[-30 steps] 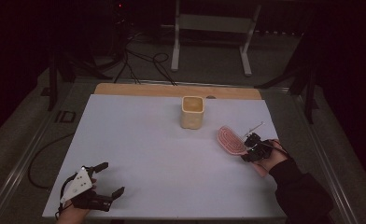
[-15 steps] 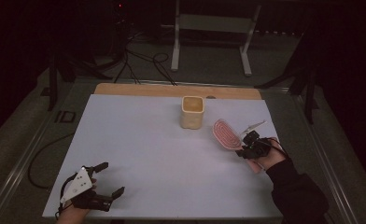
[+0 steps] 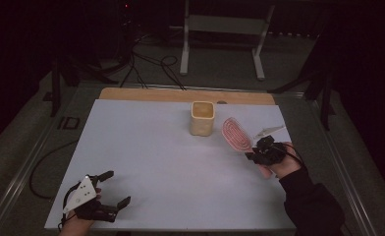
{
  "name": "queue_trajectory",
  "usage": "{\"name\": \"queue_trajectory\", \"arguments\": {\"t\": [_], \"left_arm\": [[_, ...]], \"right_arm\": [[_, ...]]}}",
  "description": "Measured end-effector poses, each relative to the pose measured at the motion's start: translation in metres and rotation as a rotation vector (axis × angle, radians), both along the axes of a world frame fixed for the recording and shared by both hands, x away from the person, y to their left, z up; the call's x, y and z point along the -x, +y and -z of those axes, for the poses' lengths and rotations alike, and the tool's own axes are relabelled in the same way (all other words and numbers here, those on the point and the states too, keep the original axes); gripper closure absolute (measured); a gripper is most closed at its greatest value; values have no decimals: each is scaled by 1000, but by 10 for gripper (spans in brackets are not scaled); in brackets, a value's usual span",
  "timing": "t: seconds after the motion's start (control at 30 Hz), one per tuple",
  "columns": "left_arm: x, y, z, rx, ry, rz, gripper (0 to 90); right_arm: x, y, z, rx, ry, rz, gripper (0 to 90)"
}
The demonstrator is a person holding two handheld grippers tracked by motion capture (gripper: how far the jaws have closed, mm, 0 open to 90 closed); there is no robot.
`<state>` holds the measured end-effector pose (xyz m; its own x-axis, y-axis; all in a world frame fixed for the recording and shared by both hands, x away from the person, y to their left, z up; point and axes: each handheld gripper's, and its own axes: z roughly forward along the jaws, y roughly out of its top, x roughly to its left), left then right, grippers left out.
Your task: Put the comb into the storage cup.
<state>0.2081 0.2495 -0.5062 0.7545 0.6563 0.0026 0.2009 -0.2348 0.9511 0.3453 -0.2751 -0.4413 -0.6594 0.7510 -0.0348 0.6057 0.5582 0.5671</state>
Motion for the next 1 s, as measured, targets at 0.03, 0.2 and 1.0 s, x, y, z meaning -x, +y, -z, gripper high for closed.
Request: {"name": "queue_trajectory", "arguments": {"t": [0.03, 0.2, 1.0], "left_arm": [[0, 0, 0, 0, 0, 0, 0], [0, 0, 0, 1, 0, -1, 0], [0, 0, 0, 0, 1, 2, 0]], "right_arm": [[0, 0, -1, -5, -12, 4, 703], [3, -1, -9, -45, -68, 10, 704], [4, 22, -42, -139, -214, -1, 703]]}}
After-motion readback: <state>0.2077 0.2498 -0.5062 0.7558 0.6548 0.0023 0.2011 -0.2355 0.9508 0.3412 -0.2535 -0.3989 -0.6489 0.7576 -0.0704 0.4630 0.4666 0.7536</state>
